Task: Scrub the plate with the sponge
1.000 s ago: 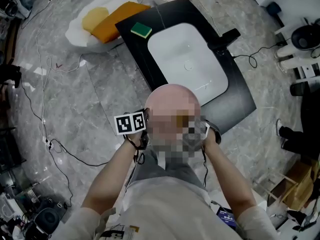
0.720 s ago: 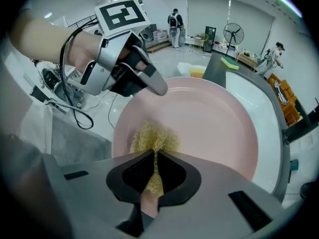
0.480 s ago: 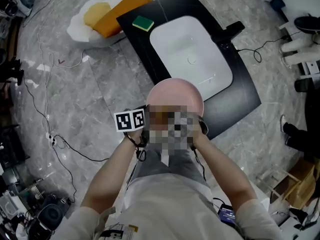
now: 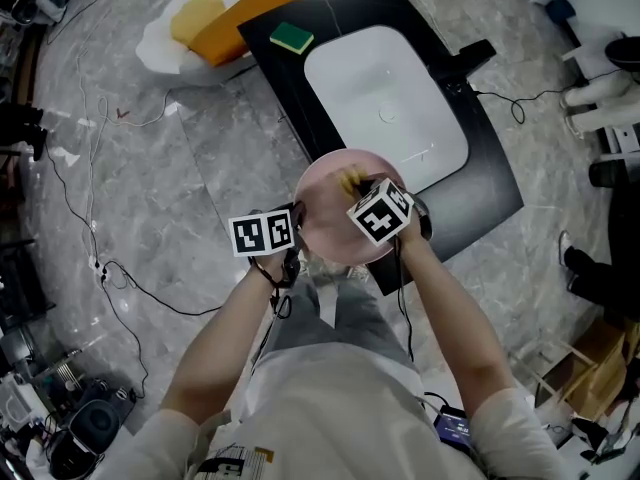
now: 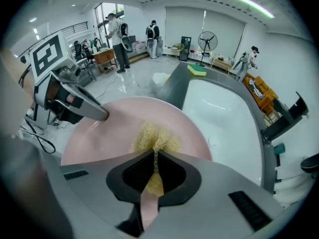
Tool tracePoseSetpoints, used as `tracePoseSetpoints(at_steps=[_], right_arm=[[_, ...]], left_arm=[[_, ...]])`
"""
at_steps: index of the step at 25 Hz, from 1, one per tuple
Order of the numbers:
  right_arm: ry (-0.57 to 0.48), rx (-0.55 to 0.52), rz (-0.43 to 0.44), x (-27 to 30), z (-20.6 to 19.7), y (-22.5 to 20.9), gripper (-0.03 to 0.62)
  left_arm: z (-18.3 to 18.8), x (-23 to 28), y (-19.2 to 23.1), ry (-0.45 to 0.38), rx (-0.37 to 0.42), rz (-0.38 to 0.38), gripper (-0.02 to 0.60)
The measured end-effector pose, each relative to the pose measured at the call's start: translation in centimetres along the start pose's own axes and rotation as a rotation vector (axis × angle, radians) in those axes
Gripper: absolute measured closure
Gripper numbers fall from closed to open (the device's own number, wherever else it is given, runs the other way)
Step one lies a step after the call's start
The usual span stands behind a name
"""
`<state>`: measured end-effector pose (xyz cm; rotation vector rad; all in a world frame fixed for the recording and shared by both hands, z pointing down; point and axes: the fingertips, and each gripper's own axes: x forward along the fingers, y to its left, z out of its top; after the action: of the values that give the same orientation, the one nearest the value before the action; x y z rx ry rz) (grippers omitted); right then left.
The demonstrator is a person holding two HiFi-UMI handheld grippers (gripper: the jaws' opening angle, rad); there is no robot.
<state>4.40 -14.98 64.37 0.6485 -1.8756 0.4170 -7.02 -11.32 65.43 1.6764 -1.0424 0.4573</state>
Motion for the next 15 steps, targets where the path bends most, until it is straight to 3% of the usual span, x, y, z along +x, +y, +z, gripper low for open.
tracePoseSetpoints(at_steps=[7,9,12,15], right_arm=[[0.097,-0.063,-0.124,-1.5,-4.4,-2.2,0.549],[0.078,-0.03,-0.128,-2.3,-4.9,-2.2,0.548],[0.029,0.014,-0.14,-3.9,-5.0,-2.1,0.548],[-0.024,0.062,-0.154,-5.7,-4.9,-2.1,0.548]], left_arm=[[0.1,0.2,0.3,-0.021,-0.003,0.012,0.554],[0.1,0.2,0.4,-0.024,0.04,0.023,0.549],[0.2,-0.3,0.6,-0.026,0.106,0.051,0.461],[1.4,-1.7,0.6,-0.076,0.158,0.093,0.457]])
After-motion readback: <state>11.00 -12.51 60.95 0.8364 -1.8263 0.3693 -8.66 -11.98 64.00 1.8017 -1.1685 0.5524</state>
